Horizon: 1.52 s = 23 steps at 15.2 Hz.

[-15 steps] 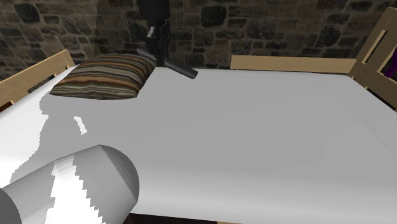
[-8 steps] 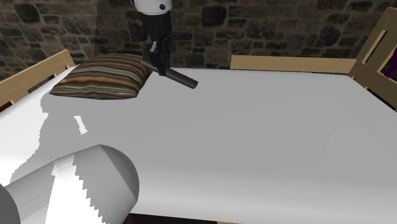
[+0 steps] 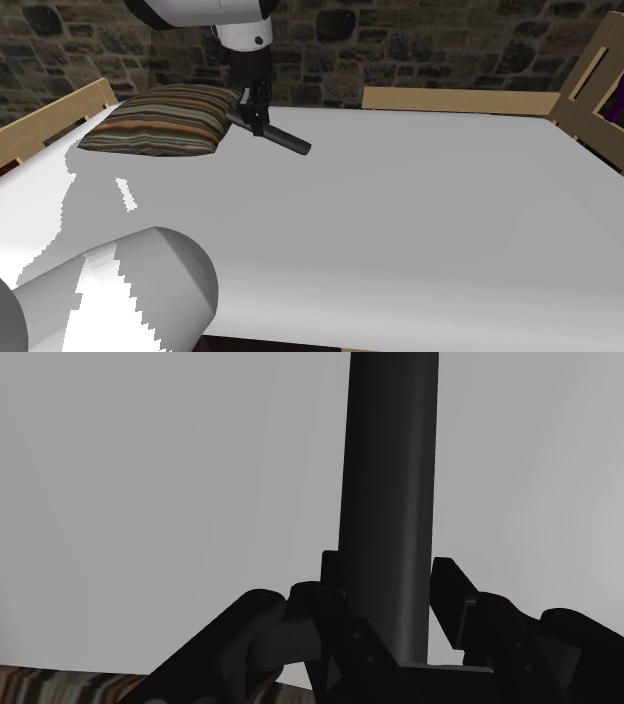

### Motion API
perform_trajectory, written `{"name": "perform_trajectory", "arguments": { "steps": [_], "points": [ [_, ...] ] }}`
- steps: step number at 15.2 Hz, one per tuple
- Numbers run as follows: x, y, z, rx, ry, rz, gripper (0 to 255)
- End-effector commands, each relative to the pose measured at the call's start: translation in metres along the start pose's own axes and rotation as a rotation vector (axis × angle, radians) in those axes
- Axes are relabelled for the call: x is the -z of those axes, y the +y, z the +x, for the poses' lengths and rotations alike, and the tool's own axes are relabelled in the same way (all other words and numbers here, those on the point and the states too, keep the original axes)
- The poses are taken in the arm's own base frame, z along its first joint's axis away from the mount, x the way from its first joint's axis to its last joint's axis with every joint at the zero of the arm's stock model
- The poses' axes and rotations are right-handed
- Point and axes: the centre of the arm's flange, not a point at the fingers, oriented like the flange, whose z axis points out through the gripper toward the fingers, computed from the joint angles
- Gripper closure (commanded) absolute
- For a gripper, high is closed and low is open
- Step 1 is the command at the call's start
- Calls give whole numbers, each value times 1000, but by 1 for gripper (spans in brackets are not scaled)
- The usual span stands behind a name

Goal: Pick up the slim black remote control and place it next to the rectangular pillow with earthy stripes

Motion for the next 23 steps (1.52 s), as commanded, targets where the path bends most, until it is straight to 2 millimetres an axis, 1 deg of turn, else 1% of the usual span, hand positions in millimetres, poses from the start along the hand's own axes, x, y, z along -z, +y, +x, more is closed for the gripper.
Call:
{"name": "perform_trajectory", "arguments": {
  "steps": [1,16,17,23],
  "points": [
    [-12,-1,1,0,0,-1,255],
    [-91,-7,0,0,0,-1,255],
    [-94,-7,0,0,0,-1,255],
    [-94,-7,0,0,0,-1,255]
  ]
}}
